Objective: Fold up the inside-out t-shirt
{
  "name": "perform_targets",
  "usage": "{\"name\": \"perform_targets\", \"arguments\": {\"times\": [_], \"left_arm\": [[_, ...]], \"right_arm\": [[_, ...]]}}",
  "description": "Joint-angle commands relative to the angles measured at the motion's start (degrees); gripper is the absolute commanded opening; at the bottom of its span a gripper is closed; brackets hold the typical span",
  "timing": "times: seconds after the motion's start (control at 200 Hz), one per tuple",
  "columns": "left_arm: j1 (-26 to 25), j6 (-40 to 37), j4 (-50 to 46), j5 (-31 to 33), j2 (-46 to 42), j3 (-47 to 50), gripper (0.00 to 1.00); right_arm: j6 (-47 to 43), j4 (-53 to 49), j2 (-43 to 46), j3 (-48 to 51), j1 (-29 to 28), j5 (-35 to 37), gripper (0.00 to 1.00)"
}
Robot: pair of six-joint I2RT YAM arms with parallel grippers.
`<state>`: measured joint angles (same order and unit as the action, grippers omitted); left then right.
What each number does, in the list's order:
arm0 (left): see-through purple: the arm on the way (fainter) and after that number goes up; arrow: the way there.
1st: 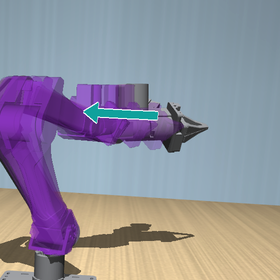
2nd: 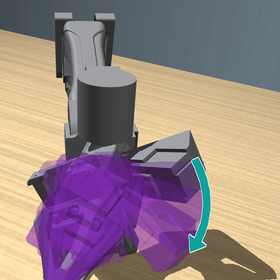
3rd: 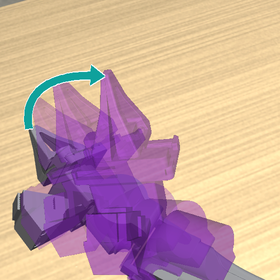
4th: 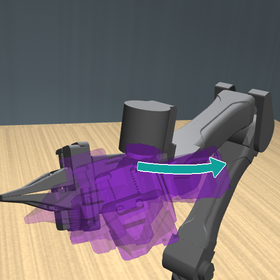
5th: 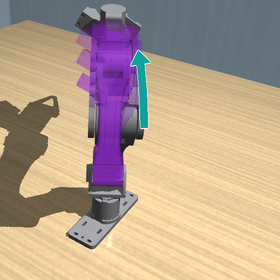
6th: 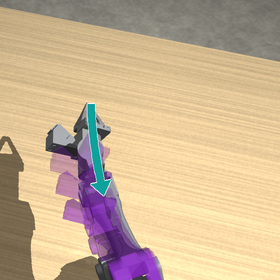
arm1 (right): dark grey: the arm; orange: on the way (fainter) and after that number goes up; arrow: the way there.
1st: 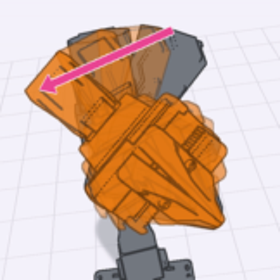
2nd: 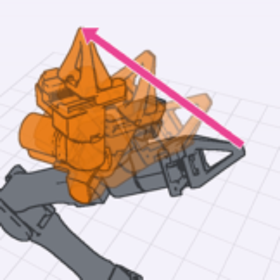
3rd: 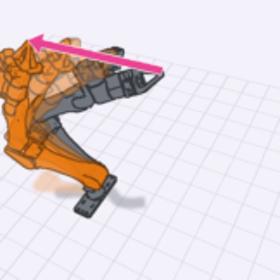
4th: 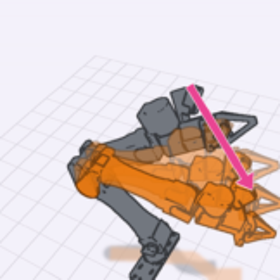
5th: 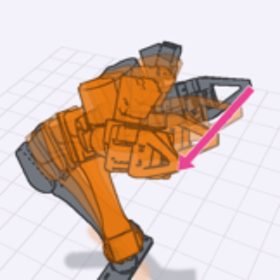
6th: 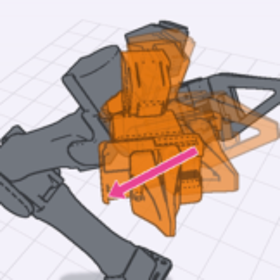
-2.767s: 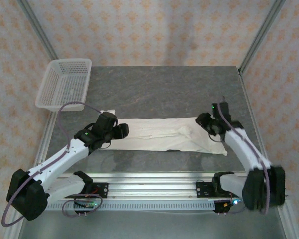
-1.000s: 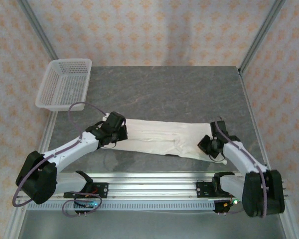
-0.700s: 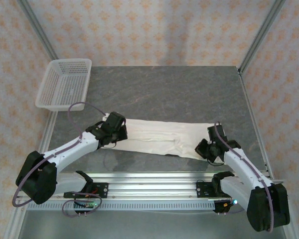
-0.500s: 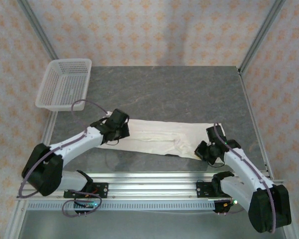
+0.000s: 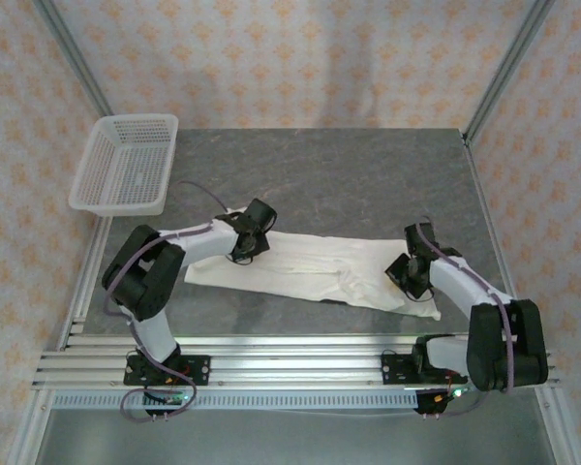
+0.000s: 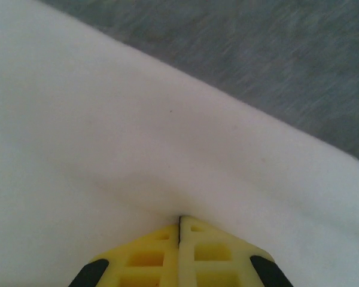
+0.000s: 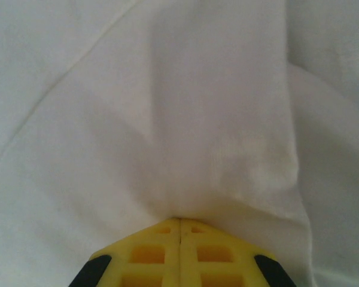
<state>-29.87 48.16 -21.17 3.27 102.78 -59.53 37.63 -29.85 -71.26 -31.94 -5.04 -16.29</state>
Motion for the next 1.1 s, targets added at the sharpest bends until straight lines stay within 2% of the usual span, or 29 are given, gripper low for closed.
{"name": "perform_targets", "arguments": {"times": [0.0,0.17,0.27,0.37,0.48,0.595,0.751,0.811,0.891,1.006,1.096], "left_arm": [[2.99,-0.33,3.81,1.79,7.66,-6.07,0.0],[8.52,-3.16,10.61,-7.02,22.26,-21.51,0.0],[9.23,-5.71,10.01,-10.74,30.59,-35.2,0.0],[9.47,-7.35,6.99,-13.25,38.42,-50.03,0.0],[9.65,-7.59,3.38,-15.15,45.92,-65.34,0.0],[9.65,-8.25,2.93,-19.0,50.45,-75.63,0.0],[9.95,-10.97,4.98,-20.95,46.26,-76.7,0.0],[10.26,-12.64,4.78,-22.77,42.85,-76.54,0.0],[10.8,-14.88,4.4,-26.55,36.81,-74.91,0.08],[11.39,-15.1,9.71,-29.61,23.23,-61.4,0.21],[11.41,-14.64,14.17,-30.34,10.48,-47.28,0.33]], "right_arm": [[-0.32,3.65,-0.87,0.82,0.12,-2.42,0.03],[1.15,6.27,-3.32,0.87,-3.33,-5.64,0.05],[2.88,8.25,-6.95,-0.29,-8.62,-7.16,0.05],[6.88,13.27,-11.15,-0.94,-17.79,-8.66,0.03],[13.22,18.09,-15.96,-3.39,-30.73,-5.32,0.03],[16.34,21.65,-22.85,-10.24,-40.54,-3.92,0.01],[19.12,25.84,-28.16,-16.53,-44.7,-4.99,0.0],[18.71,25.44,-27.25,-18.23,-44.71,-5.88,0.0],[16.48,22.74,-22.83,-19.29,-44.69,-5.01,0.0],[13.67,13.34,-12.29,-17.89,-43.97,3.76,0.03],[13.13,8.39,-3.54,-13.0,-39.17,8.43,0.09]]}}
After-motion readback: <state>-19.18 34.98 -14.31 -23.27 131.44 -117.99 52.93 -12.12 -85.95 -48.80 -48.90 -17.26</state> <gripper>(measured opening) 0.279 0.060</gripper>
